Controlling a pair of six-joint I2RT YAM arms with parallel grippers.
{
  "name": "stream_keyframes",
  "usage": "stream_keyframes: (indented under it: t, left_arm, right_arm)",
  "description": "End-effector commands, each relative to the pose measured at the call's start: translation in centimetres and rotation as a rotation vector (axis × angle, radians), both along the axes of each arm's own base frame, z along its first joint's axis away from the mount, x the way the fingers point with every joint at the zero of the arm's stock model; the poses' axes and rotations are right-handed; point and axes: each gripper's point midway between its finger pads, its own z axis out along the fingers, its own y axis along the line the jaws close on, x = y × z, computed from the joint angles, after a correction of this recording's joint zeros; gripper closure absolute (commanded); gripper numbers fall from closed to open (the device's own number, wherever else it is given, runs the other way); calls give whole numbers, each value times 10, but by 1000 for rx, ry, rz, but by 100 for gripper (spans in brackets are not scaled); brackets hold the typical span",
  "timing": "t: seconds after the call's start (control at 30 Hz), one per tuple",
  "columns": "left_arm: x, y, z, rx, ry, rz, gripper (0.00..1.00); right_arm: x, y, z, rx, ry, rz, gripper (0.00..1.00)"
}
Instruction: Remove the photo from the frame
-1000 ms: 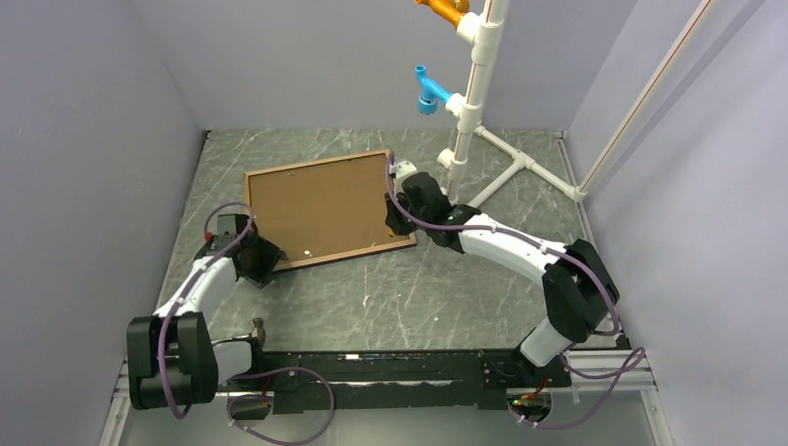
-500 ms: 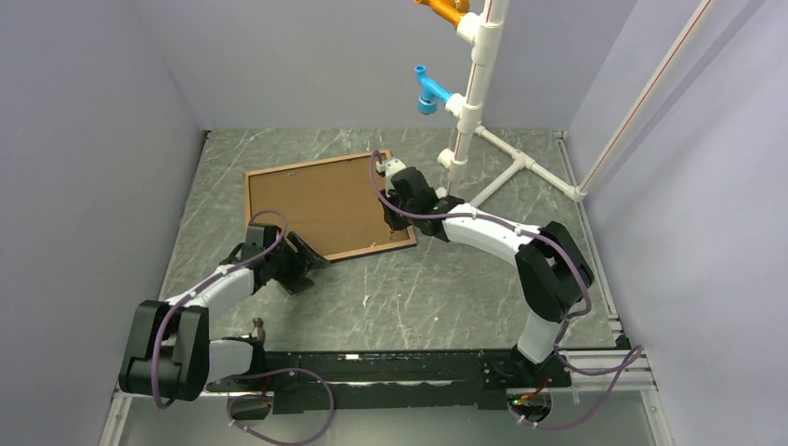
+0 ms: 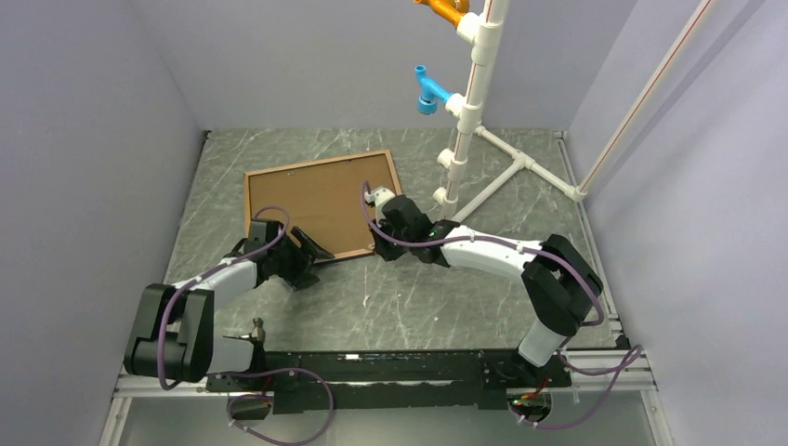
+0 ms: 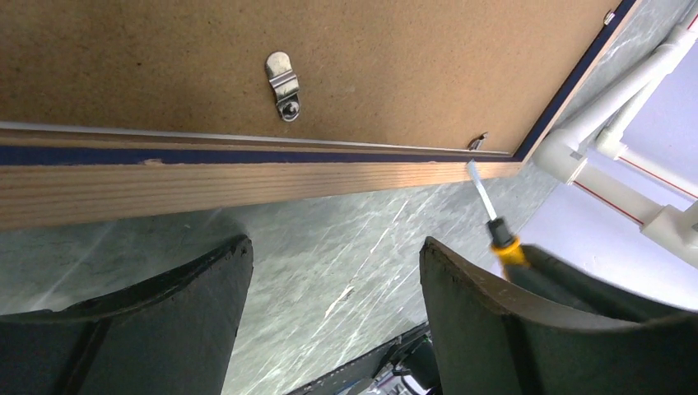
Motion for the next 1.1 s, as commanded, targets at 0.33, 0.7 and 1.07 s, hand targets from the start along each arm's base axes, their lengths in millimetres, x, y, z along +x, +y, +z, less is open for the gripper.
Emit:
stream_keyframes:
  t: [0.33,0.7,1.07]
  left_arm:
    - [-9,4,-25,62,77,12,23]
    - [40,-55,53,148,-370,-303,26]
    - [103,-103,27,87,-298,-516,38]
  right_arm:
    - [-34,27,32,140,13,8,100]
    - [2,-55,52,60,-42,-143,100]
    - [-12,-92,60,66,-74,-219,100]
